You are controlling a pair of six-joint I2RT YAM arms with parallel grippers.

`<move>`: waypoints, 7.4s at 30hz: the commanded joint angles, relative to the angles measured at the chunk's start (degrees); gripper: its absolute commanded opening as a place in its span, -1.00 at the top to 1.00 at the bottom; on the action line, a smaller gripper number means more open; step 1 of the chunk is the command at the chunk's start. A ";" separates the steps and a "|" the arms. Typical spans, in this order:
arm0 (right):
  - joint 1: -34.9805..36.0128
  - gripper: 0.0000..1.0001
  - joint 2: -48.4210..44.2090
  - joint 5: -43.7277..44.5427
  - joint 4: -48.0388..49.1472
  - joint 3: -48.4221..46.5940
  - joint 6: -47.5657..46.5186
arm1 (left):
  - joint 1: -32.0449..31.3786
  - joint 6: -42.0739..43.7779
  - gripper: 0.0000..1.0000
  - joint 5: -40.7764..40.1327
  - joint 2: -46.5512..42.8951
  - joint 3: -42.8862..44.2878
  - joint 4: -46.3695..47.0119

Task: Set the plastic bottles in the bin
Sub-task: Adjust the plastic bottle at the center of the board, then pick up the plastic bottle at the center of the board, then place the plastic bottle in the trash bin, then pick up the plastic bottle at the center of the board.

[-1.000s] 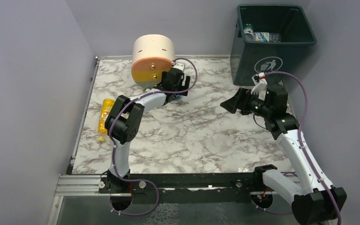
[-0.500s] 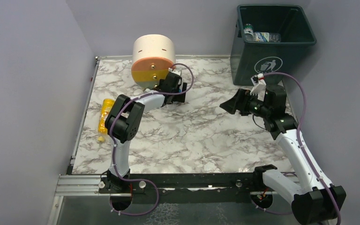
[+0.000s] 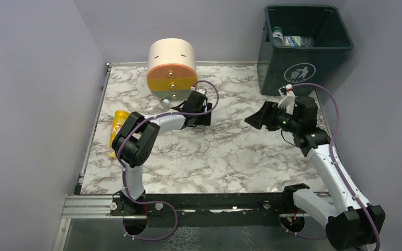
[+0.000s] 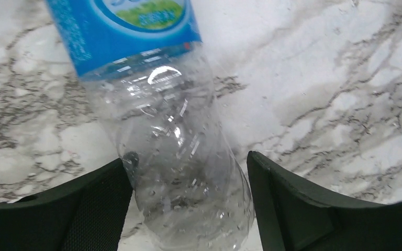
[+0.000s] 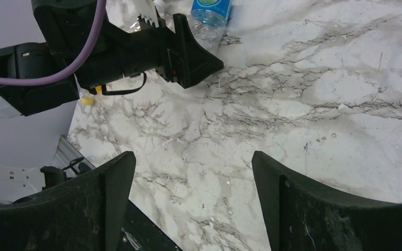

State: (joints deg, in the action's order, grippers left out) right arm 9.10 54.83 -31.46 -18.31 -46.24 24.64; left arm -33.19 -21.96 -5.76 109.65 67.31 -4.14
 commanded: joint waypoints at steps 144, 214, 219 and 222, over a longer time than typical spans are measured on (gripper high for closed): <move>-20.72 -0.11 50.30 1.33 -4.92 -76.46 6.99 | -10.94 -6.00 -0.98 -10.76 -45.29 -21.89 -15.68; -9.15 -0.99 5.91 -11.51 2.68 -8.22 3.02 | 14.21 7.43 -0.98 -11.51 -49.14 -13.57 -25.02; -8.80 -0.99 3.01 -12.14 1.87 -6.31 2.78 | 20.42 9.15 -0.98 -3.30 -42.36 -12.99 -22.76; -8.75 -0.99 2.29 -12.41 1.90 -5.44 2.84 | 22.92 10.30 -0.98 -0.53 -37.16 -10.55 -22.19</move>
State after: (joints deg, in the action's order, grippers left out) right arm 0.01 58.70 -41.87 -16.03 -52.97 28.38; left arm -13.26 -14.02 -12.86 67.92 53.67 -29.19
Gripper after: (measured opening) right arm 0.995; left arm 0.989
